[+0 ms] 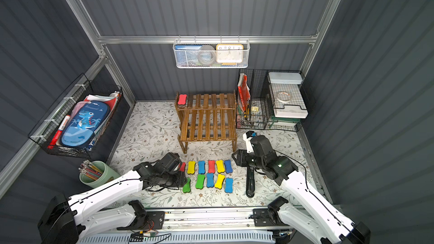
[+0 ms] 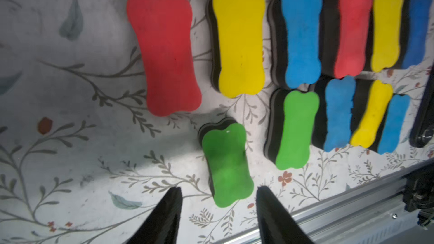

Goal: Remove the whiteboard erasers from the shelf
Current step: Adjust the whiteboard eraser at the center of the board.

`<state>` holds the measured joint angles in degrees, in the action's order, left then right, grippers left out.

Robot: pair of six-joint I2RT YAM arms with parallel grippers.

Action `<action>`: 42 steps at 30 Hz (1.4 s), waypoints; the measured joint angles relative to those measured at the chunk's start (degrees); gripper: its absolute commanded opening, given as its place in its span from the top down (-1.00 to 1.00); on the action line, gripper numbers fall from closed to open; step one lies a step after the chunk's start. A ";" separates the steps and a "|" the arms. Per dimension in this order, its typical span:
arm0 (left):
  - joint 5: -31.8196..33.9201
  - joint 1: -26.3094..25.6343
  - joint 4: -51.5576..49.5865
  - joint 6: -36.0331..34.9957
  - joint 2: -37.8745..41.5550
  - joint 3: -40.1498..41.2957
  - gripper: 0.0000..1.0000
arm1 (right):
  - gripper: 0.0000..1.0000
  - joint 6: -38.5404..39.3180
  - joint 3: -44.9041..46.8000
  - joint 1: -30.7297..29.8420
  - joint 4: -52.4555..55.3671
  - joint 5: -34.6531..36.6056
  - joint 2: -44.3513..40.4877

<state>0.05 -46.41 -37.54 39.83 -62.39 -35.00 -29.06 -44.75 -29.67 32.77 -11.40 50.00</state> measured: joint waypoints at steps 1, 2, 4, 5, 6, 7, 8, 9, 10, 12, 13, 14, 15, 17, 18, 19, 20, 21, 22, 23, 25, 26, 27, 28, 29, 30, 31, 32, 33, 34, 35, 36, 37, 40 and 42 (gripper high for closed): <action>0.02 -0.31 -0.04 0.17 -0.17 0.33 0.04 | -0.02 0.00 0.00 0.00 0.00 0.11 0.00; 0.02 -0.74 0.02 0.37 -0.50 0.39 0.07 | -0.02 0.02 -0.02 0.00 0.00 0.17 0.00; 0.00 -1.62 0.44 0.59 -1.53 0.42 0.12 | -0.02 0.02 -0.02 0.00 0.02 0.35 0.00; 0.00 -2.01 0.63 0.61 -2.21 0.42 0.16 | -0.03 0.02 -0.02 0.02 0.02 0.42 0.02; -0.02 -2.14 0.81 0.59 -2.82 0.42 0.18 | -0.03 0.02 -0.02 0.00 0.02 0.52 0.02; 0.02 -2.32 1.07 0.57 -3.63 0.42 0.21 | -0.03 0.02 -0.02 0.00 0.02 0.57 0.02; 0.02 -2.36 1.40 0.59 -4.37 0.42 0.24 | -0.03 0.02 -0.02 0.00 0.02 0.74 0.02; 0.02 -2.36 1.64 0.52 -4.96 0.42 0.27 | -0.03 0.02 -0.04 0.00 0.02 0.76 0.02; 0.02 -2.36 1.92 0.44 -5.68 0.42 0.31 | -0.03 0.02 -0.04 0.00 0.02 0.90 0.02; 0.00 -2.36 2.54 0.24 -6.93 0.42 0.35 | -0.03 0.02 -0.04 0.00 0.07 1.07 0.02; 0.00 -2.36 2.91 0.13 -7.56 0.42 0.36 | -0.03 0.02 -0.09 0.00 0.09 1.16 0.02; -0.02 -2.36 3.28 0.07 -8.13 0.42 0.36 | -0.03 0.02 -0.13 0.00 0.13 1.20 0.02; -0.04 -2.36 3.56 -0.07 -8.52 0.39 0.38 | -0.03 0.02 -0.22 0.00 0.17 1.22 0.02; -0.13 -2.36 4.22 -0.52 -9.03 0.22 0.41 | -0.03 0.02 -0.33 0.00 0.24 1.40 0.02; -0.26 -2.36 4.50 -0.74 -9.38 0.09 0.42 | -0.03 0.02 -0.35 0.00 0.24 1.42 0.02; -0.37 -2.36 4.74 -1.03 -10.03 -0.35 0.43 | -0.03 0.02 -0.35 0.00 0.24 1.42 0.02; -0.46 -2.36 5.14 -1.36 -10.71 -0.79 0.44 | -0.04 0.02 -0.35 0.00 0.26 1.42 0.02; -0.52 -2.36 5.49 -1.62 -11.41 -1.27 0.44 | -0.04 0.02 -0.35 0.00 0.26 1.42 0.02; -0.57 -2.36 5.86 -1.99 -12.20 -1.81 0.44 | -0.03 0.02 -0.35 0.00 0.26 1.44 0.02; -0.63 -2.36 6.23 -2.40 -12.96 -2.36 0.45 | -0.03 0.02 -0.35 0.00 0.26 1.46 0.02; -0.66 -2.36 6.67 -3.06 -14.08 -3.19 0.46 | -0.03 0.02 -0.35 0.00 0.26 1.49 0.02; -0.66 -2.36 6.75 -3.37 -14.53 -3.56 0.46 | -0.04 0.02 -0.35 0.00 0.26 1.55 0.02; -0.66 -2.36 6.91 -3.58 -14.84 -3.80 0.47 | -0.04 0.02 -0.35 0.00 0.26 1.60 0.02; -0.68 -2.36 6.99 -3.85 -15.10 -4.00 0.47 | -0.03 0.02 -0.35 0.02 0.26 1.60 0.02; -0.66 -2.36 7.06 -4.02 -15.26 -4.13 0.47 | -0.04 0.02 -0.35 0.00 0.26 1.60 0.02; -0.66 -2.36 7.06 -4.11 -15.34 -4.24 0.47 | -0.04 0.02 -0.35 0.00 0.26 1.62 0.02; -0.63 -2.36 7.06 -4.26 -15.37 -4.28 0.46 | -0.03 0.02 -0.35 0.00 0.26 1.62 0.02; -0.61 -2.36 6.93 -4.28 -15.34 -4.33 0.41 | -0.04 0.02 -0.35 0.00 0.28 1.64 0.02; -0.44 -2.36 6.69 -4.28 -15.28 -4.42 0.35 | -0.04 0.02 -0.35 0.02 0.28 1.66 0.00; -0.35 -2.36 6.19 -4.28 -14.97 -4.55 0.28 | -0.04 0.02 -0.35 0.02 0.31 1.70 0.00; -0.11 -2.36 5.35 -4.22 -14.40 -4.74 0.22 | -0.04 0.02 -0.35 0.02 0.37 1.84 0.00; 0.04 -2.36 4.31 -4.15 -13.51 -5.14 0.16 | -0.05 0.02 -0.42 0.02 0.52 1.86 -0.02; 0.26 -2.36 2.93 -4.13 -12.22 -5.88 0.08 | -0.04 0.02 -0.52 0.02 0.70 1.99 -0.02; 1.66 -2.36 -1.88 -3.96 -7.67 -10.82 -0.14 | -0.05 0.02 -1.03 0.02 1.16 2.25 -0.07; 2.62 -2.36 -4.79 -3.98 -5.60 -16.39 -0.30 | -0.04 0.02 -1.18 0.02 1.18 2.27 -0.11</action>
<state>2.68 -48.77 -42.33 35.86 -67.99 -51.40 -29.04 -45.93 -29.65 33.95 -9.13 49.89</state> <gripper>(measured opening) 0.588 0.522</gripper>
